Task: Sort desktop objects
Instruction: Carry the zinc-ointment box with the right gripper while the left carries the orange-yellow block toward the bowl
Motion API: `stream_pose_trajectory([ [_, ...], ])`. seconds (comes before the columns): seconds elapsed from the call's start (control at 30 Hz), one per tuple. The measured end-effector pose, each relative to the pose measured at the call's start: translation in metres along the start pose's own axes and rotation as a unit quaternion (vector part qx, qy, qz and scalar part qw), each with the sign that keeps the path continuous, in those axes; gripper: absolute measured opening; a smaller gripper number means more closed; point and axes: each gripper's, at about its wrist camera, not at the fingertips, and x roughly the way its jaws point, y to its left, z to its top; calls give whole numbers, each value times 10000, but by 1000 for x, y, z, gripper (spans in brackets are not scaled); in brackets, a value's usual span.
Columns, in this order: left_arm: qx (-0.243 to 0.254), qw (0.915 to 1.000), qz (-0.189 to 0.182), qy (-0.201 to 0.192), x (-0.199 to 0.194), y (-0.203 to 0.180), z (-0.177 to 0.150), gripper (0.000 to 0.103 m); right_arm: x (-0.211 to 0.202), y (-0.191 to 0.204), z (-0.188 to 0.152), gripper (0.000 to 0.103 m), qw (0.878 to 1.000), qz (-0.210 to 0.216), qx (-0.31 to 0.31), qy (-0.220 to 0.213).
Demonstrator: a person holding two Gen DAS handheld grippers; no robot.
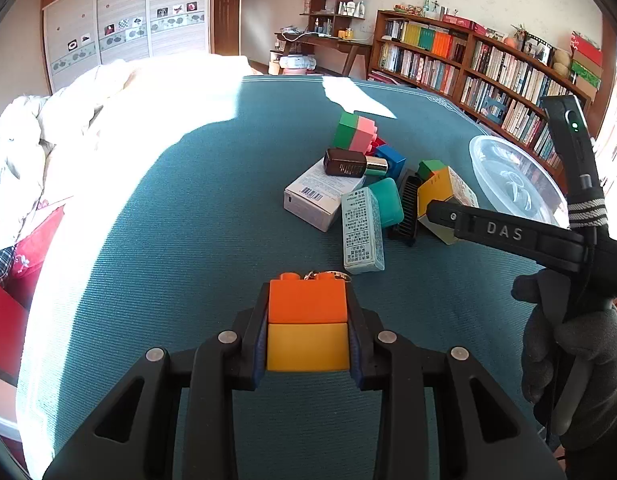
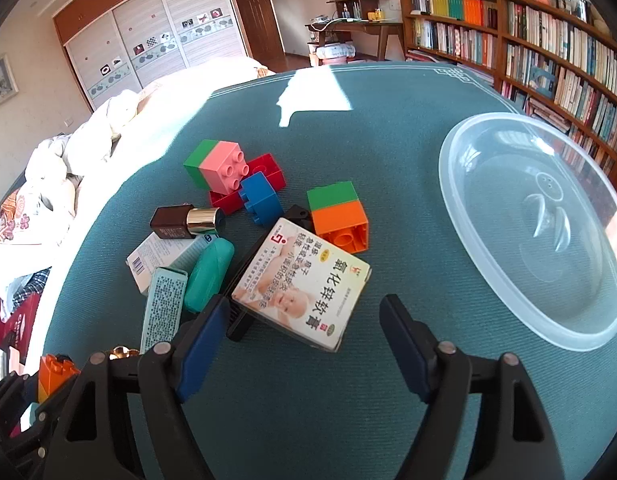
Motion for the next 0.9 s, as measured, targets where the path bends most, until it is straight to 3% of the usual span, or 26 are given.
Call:
stream_pose_trajectory([
  [0.07,19,10000,26,-11,2,-1,8,34,11,-3,3,67,9998,104,93,118],
  [0.23,29,10000,56,-33,-5,-2,15,34,11,-7,0,65,9995,258,172,13],
  [0.47,213,9997,12,-72,-14,-16,25,34,-34,-19,-13,65,9976,319,256,-559],
  [0.67,450,9987,-122,-182,-22,-46,35,34,-64,-61,0,65,9920,-544,362,-1076],
  [0.9,647,9974,-258,-183,-19,-83,39,34,-35,-131,13,65,9850,-1624,157,-554],
])
